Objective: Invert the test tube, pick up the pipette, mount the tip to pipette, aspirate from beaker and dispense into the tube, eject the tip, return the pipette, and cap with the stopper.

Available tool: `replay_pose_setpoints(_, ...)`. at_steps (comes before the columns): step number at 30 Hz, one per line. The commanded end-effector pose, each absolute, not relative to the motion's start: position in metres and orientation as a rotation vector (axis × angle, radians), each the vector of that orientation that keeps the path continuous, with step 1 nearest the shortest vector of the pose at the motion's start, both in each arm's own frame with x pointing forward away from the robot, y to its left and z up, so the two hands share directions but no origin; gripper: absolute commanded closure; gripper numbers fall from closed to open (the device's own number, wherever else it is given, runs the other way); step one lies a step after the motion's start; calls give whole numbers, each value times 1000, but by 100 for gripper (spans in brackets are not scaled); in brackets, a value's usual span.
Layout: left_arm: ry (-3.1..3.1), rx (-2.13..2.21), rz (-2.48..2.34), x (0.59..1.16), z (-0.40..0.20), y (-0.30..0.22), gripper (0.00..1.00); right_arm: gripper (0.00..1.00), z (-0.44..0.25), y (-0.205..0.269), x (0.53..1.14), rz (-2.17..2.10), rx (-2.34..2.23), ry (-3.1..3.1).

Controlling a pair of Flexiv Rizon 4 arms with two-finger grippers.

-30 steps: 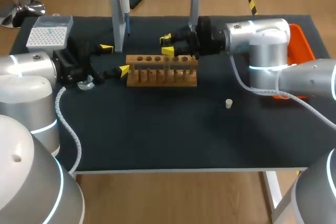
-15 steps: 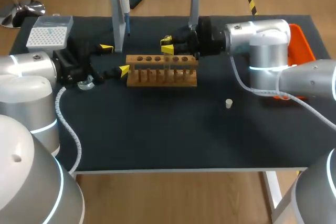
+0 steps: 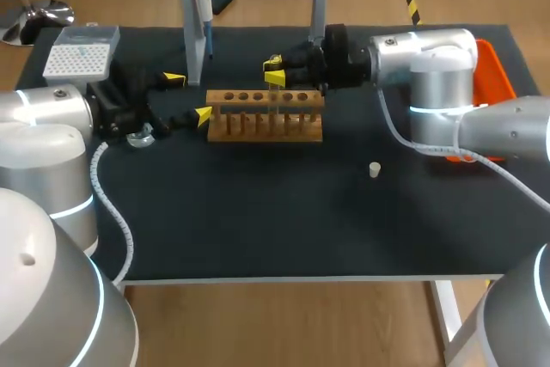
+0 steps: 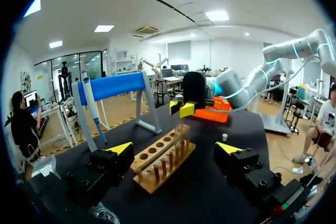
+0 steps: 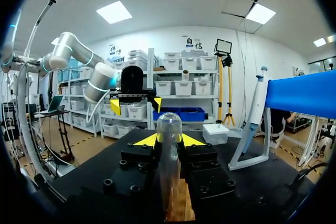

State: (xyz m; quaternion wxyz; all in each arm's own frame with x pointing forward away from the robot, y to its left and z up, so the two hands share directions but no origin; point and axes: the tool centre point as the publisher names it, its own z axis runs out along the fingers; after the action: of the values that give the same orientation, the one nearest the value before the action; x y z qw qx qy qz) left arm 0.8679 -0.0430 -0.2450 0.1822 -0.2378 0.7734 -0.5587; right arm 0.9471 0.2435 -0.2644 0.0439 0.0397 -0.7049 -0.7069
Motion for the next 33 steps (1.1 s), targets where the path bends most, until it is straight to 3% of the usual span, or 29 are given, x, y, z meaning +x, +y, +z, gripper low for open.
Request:
replay_pose_setpoints(1,2180,-671,-1576,867,-246,-43,0,100,-257,240,946,-2156,127,-2166)
replay_pose_setpoints(33,2180,-671,-1576,867,-246,-43,0,100,-205,240,941,-2206,165,-2161)
